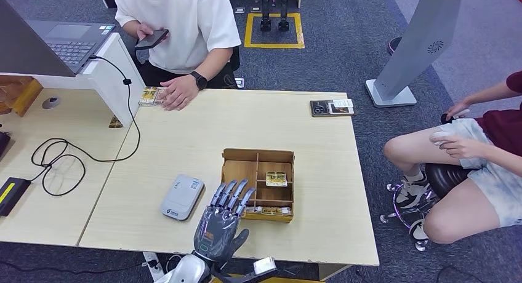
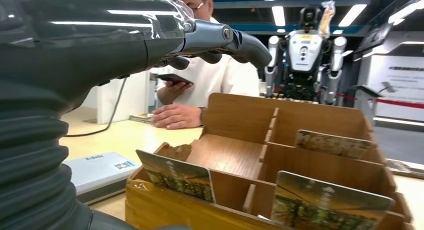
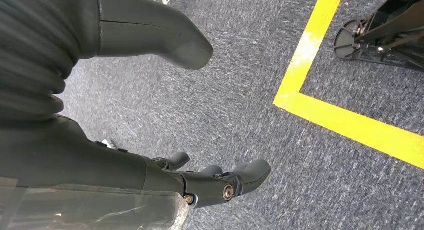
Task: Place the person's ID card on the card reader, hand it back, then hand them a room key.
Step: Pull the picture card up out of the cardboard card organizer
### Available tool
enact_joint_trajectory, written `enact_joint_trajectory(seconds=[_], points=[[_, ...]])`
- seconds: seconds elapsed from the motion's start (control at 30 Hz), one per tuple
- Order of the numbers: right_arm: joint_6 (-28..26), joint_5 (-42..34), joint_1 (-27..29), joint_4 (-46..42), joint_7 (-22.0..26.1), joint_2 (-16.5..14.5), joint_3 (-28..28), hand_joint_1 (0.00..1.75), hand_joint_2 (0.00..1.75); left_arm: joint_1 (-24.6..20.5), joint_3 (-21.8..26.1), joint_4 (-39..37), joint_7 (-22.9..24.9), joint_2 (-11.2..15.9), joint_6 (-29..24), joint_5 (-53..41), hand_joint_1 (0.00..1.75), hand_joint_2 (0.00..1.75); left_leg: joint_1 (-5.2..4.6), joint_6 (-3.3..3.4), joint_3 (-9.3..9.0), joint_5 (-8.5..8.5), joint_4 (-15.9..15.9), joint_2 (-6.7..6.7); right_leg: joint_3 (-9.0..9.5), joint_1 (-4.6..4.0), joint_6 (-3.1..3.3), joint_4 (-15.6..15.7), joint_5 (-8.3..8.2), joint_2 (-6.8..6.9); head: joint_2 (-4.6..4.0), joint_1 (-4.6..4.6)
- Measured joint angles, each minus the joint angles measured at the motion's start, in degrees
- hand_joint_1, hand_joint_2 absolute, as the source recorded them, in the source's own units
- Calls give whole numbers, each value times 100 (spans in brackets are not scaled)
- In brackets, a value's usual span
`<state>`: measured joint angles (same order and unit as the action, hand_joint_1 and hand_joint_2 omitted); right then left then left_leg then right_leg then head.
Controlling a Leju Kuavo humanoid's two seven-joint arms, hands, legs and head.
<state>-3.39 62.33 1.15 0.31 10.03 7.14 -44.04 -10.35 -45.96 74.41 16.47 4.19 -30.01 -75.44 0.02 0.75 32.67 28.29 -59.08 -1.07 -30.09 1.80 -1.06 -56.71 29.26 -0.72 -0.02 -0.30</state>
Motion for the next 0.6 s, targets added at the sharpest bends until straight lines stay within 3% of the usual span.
enact_joint_trajectory(seconds=[0.6], points=[[-50,74,-18,0,-101,-1,0,0,175,-160,417,-531,261,-32,240,-54,0,175,0,1,0,-1,0,0,0,0,0,-1,0,0,0,0]])
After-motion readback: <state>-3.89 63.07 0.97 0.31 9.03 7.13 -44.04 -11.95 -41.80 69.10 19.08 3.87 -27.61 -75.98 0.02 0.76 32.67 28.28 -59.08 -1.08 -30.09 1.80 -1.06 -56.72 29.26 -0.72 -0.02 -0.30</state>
